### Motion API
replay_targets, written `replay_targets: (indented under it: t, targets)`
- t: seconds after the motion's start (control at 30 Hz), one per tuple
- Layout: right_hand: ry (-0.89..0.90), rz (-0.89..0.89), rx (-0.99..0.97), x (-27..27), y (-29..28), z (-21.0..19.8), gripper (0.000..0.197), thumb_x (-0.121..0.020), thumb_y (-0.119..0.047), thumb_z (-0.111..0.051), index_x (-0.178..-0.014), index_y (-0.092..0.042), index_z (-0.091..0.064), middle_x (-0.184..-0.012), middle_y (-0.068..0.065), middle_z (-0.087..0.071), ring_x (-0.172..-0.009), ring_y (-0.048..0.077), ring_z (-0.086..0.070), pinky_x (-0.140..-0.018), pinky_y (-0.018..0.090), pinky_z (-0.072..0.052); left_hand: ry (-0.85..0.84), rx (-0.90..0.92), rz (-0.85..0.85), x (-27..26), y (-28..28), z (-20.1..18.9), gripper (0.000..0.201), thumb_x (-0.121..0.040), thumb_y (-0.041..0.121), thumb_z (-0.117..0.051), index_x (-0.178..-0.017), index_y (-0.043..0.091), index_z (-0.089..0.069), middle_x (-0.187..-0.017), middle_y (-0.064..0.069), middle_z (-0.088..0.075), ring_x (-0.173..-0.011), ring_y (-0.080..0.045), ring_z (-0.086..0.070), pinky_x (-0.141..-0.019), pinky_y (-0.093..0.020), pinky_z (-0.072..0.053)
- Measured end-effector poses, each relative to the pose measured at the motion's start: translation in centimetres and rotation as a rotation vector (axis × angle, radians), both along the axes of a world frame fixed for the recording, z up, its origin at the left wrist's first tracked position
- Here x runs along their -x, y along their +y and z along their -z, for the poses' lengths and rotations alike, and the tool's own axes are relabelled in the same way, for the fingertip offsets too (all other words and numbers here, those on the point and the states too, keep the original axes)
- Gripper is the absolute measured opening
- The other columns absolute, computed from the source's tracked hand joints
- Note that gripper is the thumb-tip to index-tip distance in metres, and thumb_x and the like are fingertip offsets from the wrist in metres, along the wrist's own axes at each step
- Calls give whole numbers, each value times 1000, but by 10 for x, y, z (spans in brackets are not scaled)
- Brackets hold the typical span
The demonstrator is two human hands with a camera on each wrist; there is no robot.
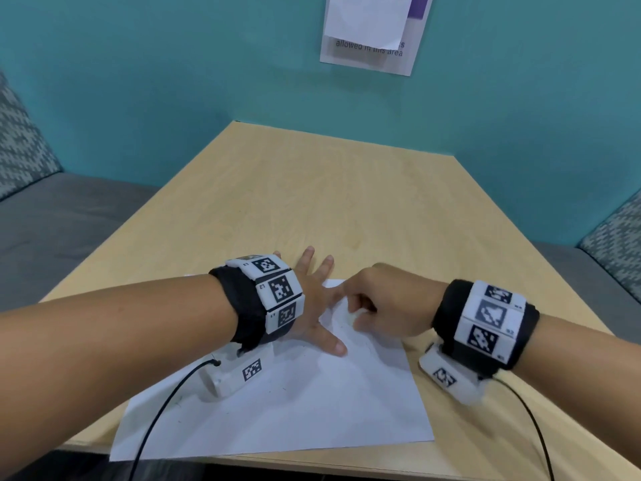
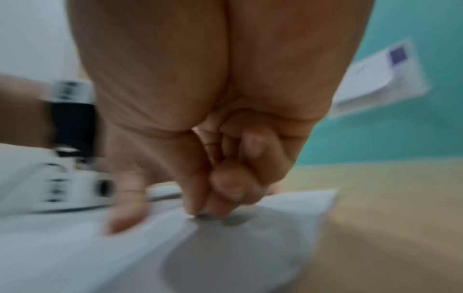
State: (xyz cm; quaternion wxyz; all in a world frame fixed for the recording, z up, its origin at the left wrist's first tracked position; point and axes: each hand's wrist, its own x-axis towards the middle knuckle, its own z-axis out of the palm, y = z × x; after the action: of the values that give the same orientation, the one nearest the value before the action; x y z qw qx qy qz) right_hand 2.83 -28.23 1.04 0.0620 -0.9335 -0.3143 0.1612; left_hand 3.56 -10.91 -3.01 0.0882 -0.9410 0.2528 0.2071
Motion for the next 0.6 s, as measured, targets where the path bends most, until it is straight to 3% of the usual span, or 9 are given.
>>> replay_targets:
  t: [0.1,0.23,0.37,0.47,0.53,0.6]
  targets:
    - [27,-53,-13,7,2,2,15,-82,-14,-65,-79,-27,-58,-64,-12,-52,-57,7,-46,-56,19,-37,7,6,4,0,-1,0,110,-71,91,-44,-151,50,19,-164,-4,26,-146,-39,29,-108,-77,-1]
    - [-54,61,-12,-10,-7,1,7,-80,-14,-64,-87,-13,-63,-69,-6,-57,-63,15,-51,-59,27,-42,-6,-10,-6,0,-1,0,111,-70,92,-43,-152,48,19,-164,-4,26,-146,-39,29,-108,-77,-1]
    - [39,-75,-36,11,5,6,18,-80,-13,-64,-74,-25,-52,-69,-3,-59,-59,14,-48,-57,23,-42,-1,2,1,0,-1,0,108,-70,91,-44,-150,52,16,-164,-4,25,-147,-39,28,-108,-77,-3]
    - [-33,49,21,-14,-7,0,7,-80,-17,-66,-84,-17,-62,-72,-6,-60,-66,16,-54,-65,32,-50,-12,-8,-14,1,0,0,112,-70,92,-43,-152,48,18,-164,-4,24,-147,-38,27,-108,-77,-2]
    - [-61,69,21,-17,-9,0,7,-80,-17,-67,-82,-15,-61,-68,-10,-53,-61,11,-49,-61,28,-43,-15,-6,-16,0,0,0,113,-70,92,-44,-152,47,19,-165,-5,23,-147,-39,27,-108,-77,-2]
    - [-22,1,3,-5,-2,1,12,-80,-15,-65,-75,-24,-58,-62,-12,-50,-56,7,-45,-56,21,-38,-7,1,-7,0,0,0,113,-69,91,-46,-152,48,17,-165,-6,23,-146,-41,27,-107,-78,-2]
